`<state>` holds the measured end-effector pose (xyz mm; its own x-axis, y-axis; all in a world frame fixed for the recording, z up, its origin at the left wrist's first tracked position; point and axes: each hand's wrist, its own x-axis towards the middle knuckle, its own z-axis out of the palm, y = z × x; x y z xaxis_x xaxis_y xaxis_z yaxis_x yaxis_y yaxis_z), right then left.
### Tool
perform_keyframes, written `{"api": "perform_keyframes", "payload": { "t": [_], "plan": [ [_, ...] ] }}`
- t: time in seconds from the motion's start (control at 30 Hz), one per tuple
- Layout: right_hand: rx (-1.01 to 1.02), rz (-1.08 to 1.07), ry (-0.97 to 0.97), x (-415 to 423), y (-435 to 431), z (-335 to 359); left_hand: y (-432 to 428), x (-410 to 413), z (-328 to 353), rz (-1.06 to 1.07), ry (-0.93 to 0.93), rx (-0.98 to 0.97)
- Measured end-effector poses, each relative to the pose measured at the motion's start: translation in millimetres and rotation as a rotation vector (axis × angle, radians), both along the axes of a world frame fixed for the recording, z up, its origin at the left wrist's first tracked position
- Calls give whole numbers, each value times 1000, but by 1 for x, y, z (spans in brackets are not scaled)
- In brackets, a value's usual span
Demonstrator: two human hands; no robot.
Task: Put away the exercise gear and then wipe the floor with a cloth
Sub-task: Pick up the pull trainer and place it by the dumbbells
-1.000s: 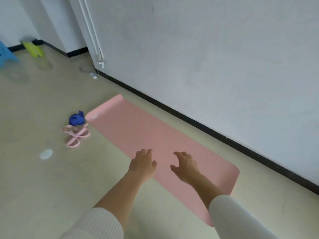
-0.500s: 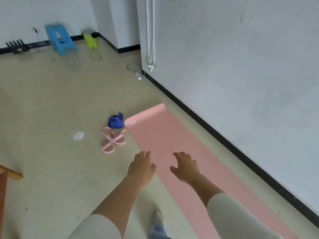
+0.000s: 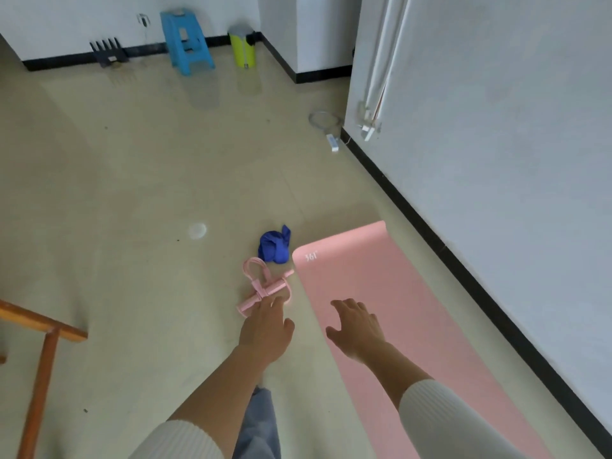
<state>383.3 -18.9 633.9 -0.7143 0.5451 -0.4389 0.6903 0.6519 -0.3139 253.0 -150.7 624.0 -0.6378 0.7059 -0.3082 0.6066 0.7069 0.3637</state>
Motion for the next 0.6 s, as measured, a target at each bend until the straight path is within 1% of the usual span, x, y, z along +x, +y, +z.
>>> {"api": "perform_keyframes", "payload": {
  "t": [0.17,0.27,0.33,0.47,0.6],
  "plan": [
    [-54,-67,-59,-118,38,-55,27,-127,-56,-8,-53,-67],
    [-96,-101,-101,-177,58,-98,41,-195,-97,-39,-58,-124],
    [-112,-107,-122,-211,72,-134,50,-234,-130,-18,-80,-148],
    [-151,-103,-172,-264,94,-222,64,-281,-224,32,-155,-178],
    [-170,-77,-209,-303,115,-336,75,-305,-343,49,-188,-172]
  ]
}}
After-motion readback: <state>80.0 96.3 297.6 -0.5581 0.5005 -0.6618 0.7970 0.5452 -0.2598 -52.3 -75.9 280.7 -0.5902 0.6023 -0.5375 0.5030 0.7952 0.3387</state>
